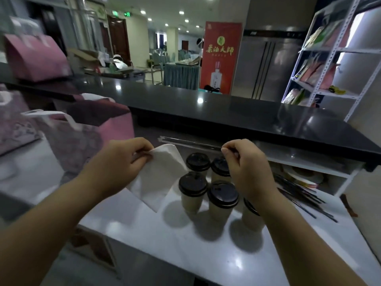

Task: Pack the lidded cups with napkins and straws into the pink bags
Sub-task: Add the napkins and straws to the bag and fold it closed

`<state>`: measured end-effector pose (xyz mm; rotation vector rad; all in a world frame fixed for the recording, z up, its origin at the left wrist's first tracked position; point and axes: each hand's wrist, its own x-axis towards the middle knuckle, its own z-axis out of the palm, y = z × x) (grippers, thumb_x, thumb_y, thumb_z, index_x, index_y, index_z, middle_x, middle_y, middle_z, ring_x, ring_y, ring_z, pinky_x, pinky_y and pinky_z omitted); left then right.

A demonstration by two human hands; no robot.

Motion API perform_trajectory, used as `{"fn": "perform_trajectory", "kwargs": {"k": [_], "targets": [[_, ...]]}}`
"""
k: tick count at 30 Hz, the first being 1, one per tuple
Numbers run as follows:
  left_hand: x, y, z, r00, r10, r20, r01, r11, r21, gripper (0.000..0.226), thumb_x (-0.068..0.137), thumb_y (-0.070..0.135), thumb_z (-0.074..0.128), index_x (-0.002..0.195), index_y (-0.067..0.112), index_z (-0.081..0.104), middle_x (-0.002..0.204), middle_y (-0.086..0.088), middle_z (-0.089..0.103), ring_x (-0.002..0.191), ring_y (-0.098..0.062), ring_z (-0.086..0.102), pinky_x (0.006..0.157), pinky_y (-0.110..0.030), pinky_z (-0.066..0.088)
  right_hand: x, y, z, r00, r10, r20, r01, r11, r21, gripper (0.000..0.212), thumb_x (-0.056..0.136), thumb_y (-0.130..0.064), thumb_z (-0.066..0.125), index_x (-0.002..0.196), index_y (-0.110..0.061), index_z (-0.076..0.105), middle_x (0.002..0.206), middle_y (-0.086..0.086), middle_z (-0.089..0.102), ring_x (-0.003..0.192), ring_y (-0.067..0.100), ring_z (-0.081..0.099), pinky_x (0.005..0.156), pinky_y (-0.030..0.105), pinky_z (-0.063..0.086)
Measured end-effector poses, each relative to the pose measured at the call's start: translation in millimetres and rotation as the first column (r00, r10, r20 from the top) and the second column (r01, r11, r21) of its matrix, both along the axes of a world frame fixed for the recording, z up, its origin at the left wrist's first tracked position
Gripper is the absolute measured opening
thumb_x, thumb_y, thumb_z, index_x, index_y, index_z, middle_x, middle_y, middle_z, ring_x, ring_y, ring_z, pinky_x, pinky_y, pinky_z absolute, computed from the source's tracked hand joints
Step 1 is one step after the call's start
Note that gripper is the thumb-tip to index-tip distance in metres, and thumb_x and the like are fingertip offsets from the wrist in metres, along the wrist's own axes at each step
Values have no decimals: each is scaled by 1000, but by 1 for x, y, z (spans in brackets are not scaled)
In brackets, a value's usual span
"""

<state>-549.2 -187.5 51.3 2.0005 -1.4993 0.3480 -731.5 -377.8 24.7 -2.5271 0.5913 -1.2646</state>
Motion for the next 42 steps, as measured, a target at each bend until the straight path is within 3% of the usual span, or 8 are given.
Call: {"fn": "perform_trajectory", "kwargs": {"k": [7,14,18,24,30,37,39,42], "targets": [[82,48,16,994,106,-14,-106,993,-51,13,83,7,62,89,18,67,72,10,61,67,-3,57,61,-13,37,85,36,18,996,75,55,-74,997,-25,7,91,-9,60,92,-5,66,84,5,62,79,17,57,69,29,48],[176,54,45,982,163,93,-149,978,-145,15,82,8,63,94,16,66,77,5,62,67,8,50,58,-8,36,191,34,38,987,115,112,-104,990,-96,7,89,-7,62,92,-4,67,83,7,63,75,16,56,68,23,47],[239,49,64,972,211,107,-186,960,-208,15,83,5,61,93,15,66,80,0,65,67,-13,58,63,-10,37,258,27,52,987,142,79,-131,983,-130,9,89,-7,61,93,-3,68,85,8,63,77,16,55,69,22,45],[324,32,80,967,204,151,-167,960,-223,16,84,4,60,95,13,66,80,5,61,72,7,51,63,-9,34,349,16,64,963,202,-178,-234,954,-185,16,92,-13,57,98,-3,68,95,9,57,81,22,55,71,33,49],[381,15,61,991,92,96,-79,988,-131,14,84,7,60,95,15,65,78,4,62,73,3,57,59,-11,40,415,18,46,860,57,-507,-210,945,-250,17,94,-15,53,101,-10,66,97,5,49,80,22,54,69,35,50],[423,3,39,995,-82,-55,75,989,-127,13,83,14,60,89,25,62,80,16,61,78,4,57,64,-3,41,432,19,41,810,84,-581,-106,994,-4,31,82,-50,62,110,-37,62,99,-7,50,85,14,55,71,35,52],[431,0,34,984,-140,-113,121,979,-163,12,84,14,60,87,25,62,77,11,63,75,-3,59,62,-11,46,429,22,43,854,209,-477,-124,971,204,27,77,-50,67,100,-37,64,90,-13,55,82,5,56,67,26,51],[438,-5,27,946,-246,-210,206,959,-193,5,85,24,58,87,28,60,82,10,64,70,-9,60,59,-18,49,428,31,47,881,411,-233,-229,803,551,19,75,-39,75,90,-29,67,82,-10,69,75,1,65,61,21,54]]}}
